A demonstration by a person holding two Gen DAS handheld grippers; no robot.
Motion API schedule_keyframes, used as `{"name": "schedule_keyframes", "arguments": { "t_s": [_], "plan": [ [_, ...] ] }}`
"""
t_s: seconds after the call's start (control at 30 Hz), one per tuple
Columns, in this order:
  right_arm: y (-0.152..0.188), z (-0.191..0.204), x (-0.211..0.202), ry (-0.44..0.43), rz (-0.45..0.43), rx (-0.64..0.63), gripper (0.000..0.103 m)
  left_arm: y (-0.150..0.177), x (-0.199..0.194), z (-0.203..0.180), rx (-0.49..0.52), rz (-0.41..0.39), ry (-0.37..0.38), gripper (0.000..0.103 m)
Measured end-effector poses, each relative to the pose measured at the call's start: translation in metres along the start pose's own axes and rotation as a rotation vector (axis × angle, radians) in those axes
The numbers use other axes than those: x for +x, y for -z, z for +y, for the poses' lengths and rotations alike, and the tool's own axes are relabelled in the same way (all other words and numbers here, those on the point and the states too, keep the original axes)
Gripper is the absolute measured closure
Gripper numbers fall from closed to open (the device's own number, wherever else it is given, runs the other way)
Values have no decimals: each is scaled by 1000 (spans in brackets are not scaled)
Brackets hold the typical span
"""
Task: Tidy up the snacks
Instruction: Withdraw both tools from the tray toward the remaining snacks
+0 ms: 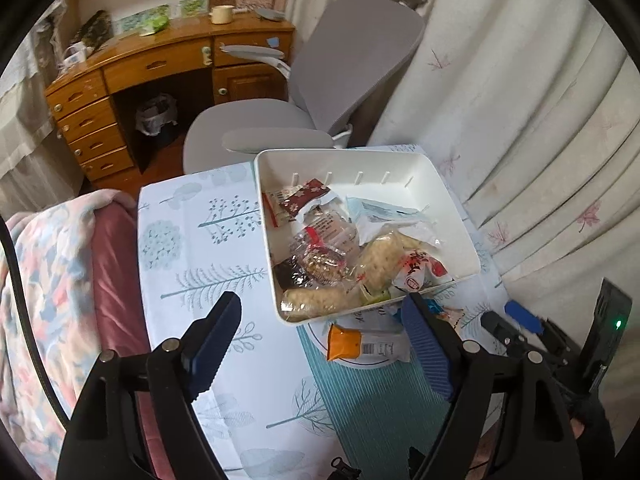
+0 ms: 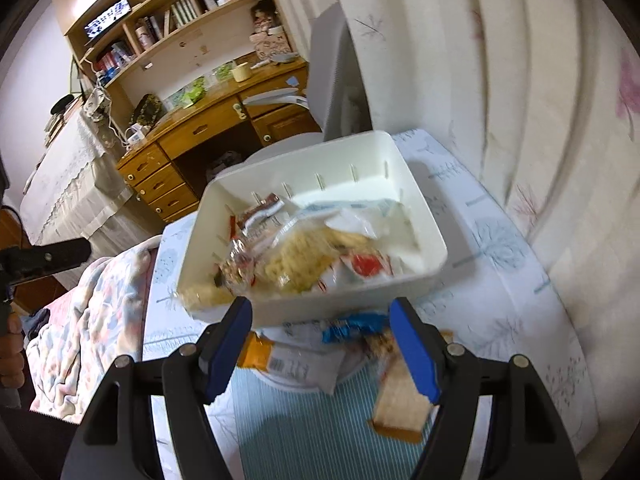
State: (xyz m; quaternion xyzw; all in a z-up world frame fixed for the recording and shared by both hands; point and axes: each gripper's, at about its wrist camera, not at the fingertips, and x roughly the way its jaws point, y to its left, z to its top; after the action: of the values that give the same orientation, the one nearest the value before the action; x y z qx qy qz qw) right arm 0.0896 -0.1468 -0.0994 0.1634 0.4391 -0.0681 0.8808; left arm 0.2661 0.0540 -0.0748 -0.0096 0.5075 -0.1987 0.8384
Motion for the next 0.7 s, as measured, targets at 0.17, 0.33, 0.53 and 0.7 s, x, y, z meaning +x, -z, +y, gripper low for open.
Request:
{"name": "schedule_keyframes", "arguments": {
  "t_s": [0.17,0.33,0.53,0.7],
  "plan": [
    [24,-6,2,13,32,13,31,26,-2,2,-57,7,-17,18],
    [39,-11,5,-4,58,21,31,52,12,5,-126,75,-34,18],
    [47,-23,12,-39,93,46,31,80,34,2,-226,173,-75,18],
    [47,-30,25,-55,145,-2,31,96,53,-4,-328,234,-87,17]
  ]
}}
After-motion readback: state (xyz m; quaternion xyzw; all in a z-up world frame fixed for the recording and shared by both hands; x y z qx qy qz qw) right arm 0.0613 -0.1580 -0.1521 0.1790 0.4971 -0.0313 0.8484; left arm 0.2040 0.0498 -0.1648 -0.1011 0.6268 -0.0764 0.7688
